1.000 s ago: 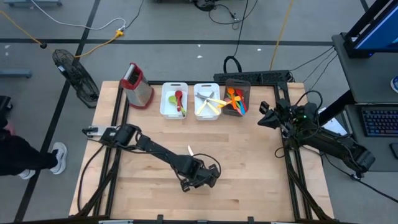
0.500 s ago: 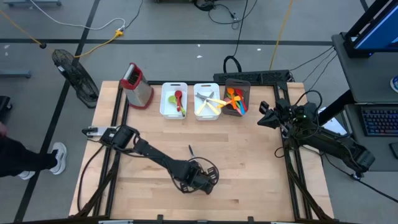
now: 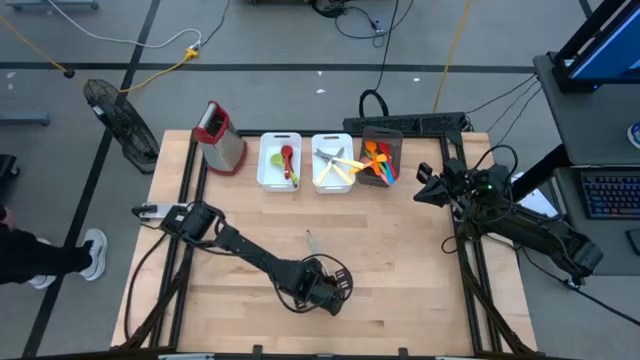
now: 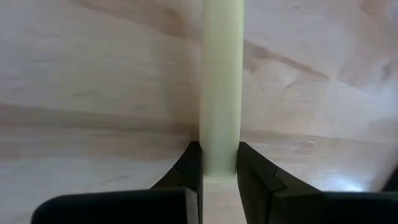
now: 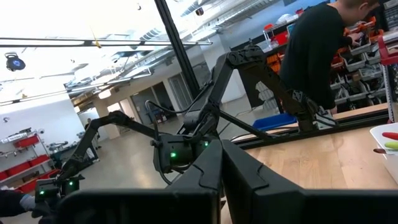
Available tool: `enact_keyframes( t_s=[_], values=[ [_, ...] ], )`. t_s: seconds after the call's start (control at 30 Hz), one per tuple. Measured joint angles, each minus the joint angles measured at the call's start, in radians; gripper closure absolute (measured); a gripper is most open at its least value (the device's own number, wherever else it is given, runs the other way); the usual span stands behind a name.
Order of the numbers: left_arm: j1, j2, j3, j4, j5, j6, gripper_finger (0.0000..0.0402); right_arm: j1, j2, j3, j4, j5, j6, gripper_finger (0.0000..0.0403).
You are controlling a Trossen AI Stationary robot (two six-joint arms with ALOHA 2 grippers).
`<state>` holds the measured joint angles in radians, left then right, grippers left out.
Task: Pick & Place Kitchen Items
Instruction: Put the yellow knife into the right white bin
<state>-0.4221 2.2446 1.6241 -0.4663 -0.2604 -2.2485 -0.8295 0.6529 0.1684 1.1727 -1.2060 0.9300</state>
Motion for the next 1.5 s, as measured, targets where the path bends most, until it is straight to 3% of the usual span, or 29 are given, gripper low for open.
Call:
enact_keyframes(
  t_s=[0.3,0.57,0.8,0.97,1.23,1.5],
  values=[
    [0.005,0.005,-0.003,0.117,-0.114,0.077,0.0348,0.000,0.000,0.000,0.000,0.000,0.017,0.0399],
    [0.016,0.004,-0.002,0.383,-0.236,0.262,0.0348,0.000,0.008,0.000,0.000,0.003,0.086,0.0399],
    [0.063,0.004,-0.001,0.655,-0.249,0.438,0.0348,0.000,0.010,0.000,0.000,0.004,0.087,0.0399],
    [0.130,0.002,0.000,0.867,-0.183,0.583,0.0348,0.000,0.010,0.000,0.000,0.004,0.087,0.0399],
    [0.262,0.000,0.001,1.112,0.023,0.708,0.0348,0.000,0.010,0.000,0.000,0.004,0.106,0.0399],
    [0.335,0.000,0.001,1.180,0.079,0.729,0.0348,0.000,0.010,0.000,0.000,0.003,0.106,0.0399]
  ],
)
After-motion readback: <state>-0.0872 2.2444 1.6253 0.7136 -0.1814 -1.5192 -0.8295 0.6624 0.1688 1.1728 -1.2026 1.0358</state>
